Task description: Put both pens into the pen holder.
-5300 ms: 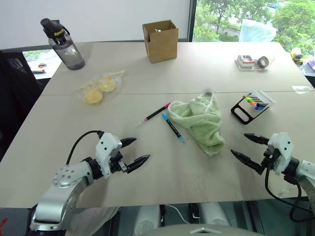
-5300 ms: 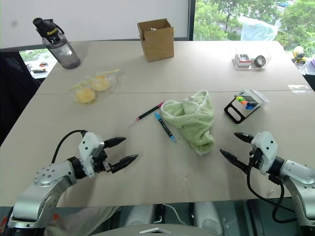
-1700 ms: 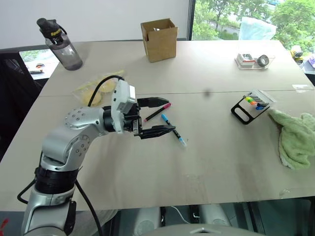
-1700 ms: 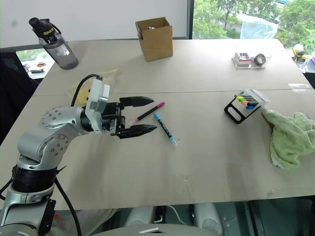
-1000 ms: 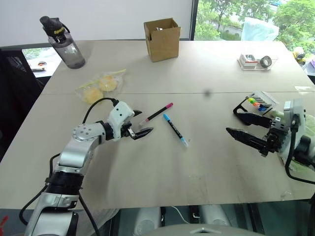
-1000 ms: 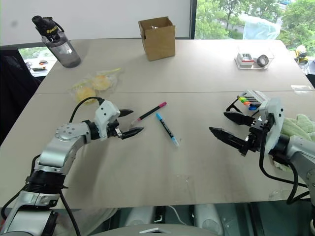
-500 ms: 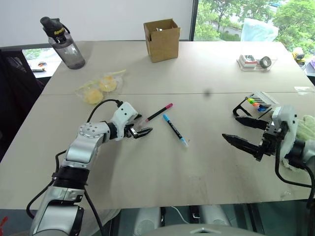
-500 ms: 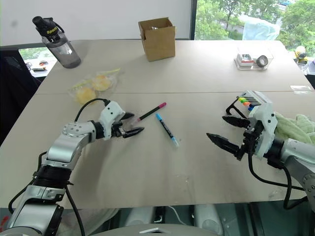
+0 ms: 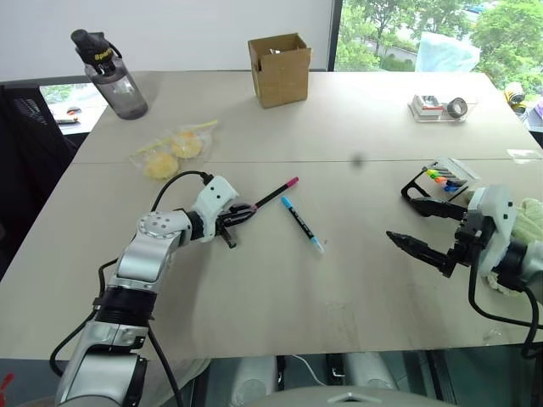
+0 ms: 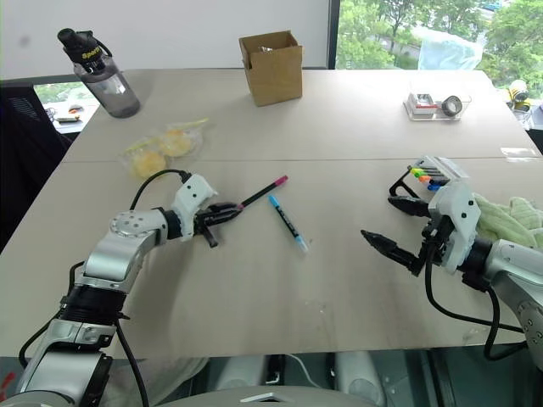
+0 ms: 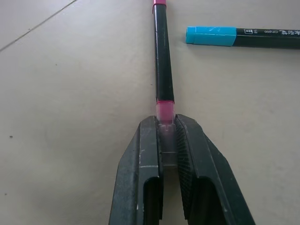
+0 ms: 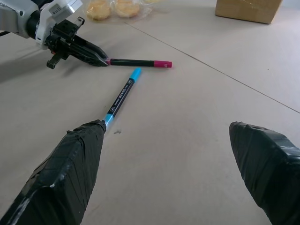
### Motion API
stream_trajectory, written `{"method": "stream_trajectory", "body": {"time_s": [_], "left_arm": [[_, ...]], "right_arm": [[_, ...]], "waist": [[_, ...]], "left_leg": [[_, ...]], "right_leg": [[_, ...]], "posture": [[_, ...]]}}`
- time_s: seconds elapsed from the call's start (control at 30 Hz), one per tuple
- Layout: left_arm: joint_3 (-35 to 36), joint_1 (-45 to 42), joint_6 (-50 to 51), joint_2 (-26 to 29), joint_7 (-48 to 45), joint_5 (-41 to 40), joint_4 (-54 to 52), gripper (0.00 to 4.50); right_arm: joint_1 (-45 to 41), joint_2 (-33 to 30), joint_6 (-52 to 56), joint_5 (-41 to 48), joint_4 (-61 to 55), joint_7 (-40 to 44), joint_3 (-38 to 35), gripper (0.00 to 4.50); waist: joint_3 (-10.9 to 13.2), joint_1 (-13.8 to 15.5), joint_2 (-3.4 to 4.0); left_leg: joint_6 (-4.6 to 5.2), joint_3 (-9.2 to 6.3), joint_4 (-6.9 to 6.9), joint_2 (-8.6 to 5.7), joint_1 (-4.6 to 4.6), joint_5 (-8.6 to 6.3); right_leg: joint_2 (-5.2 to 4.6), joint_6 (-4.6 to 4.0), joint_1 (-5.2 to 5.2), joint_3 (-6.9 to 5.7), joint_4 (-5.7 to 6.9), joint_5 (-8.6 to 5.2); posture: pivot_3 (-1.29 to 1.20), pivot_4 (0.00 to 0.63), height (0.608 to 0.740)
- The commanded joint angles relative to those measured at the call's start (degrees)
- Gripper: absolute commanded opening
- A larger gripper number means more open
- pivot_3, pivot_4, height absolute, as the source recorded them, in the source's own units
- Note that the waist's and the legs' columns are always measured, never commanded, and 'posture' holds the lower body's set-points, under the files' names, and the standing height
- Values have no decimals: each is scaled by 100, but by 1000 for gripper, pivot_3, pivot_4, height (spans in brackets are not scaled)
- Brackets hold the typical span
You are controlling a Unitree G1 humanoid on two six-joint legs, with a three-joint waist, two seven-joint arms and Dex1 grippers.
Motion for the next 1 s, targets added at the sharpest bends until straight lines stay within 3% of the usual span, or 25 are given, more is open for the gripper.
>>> {"method": "stream_trajectory", "body": {"time_s": [0.03, 0.23, 0.4, 0.6, 0.77, 1.0], "left_arm": [[338, 40, -284, -172, 231, -155, -61, 31], [1093, 54, 287, -732, 141, -1528, -843, 31], [1071, 176, 924, -899, -182, -2363, -1323, 31], [1148, 232, 2404, -993, -536, -4139, -1989, 31], [801, 238, 2767, -509, -904, -4161, -2134, 31], [649, 217, 2644, -132, -1277, -4053, -2124, 31]], "right_arm": [[-218, -32, 138, 157, 13, -7, 84, 4500], [-1004, 374, 1114, 1249, 339, -753, 23, 4500], [-1801, 601, 1699, 2159, 777, -1168, -16, 4500], [-2818, 1024, 2228, 3319, 1394, -1110, 325, 4500], [-3302, 830, 2398, 2744, 1515, -539, 1159, 4500], [-3727, 931, 2344, 2287, 1905, -48, 1594, 4500]], "waist": [[1, -4, -2], [4, -43, -7], [4, -68, -6], [5, -75, -7], [5, -83, -6], [5, -66, -7]], "left_leg": [[0, 0, 2, 0, 1, 0], [-1, -1, 7, 3, -3, 0], [-2, -1, 6, 3, -2, 1], [-1, -2, 6, 3, -4, 1], [-1, -4, 4, 4, -2, 0], [0, -3, 4, -1, -9, 0]], "right_leg": [[-1, 0, 0, 1, 3, 0], [-6, -1, -1, 1, 7, 1], [-5, -1, -2, 1, 8, 1], [-4, -1, -3, 0, 7, 1], [4, -1, -3, -1, 7, 0], [4, -1, -4, -3, -3, 0]], "posture": [[0, 150, 736], [0, 150, 736], [0, 150, 736], [0, 150, 736], [0, 150, 736], [0, 150, 736]]}}
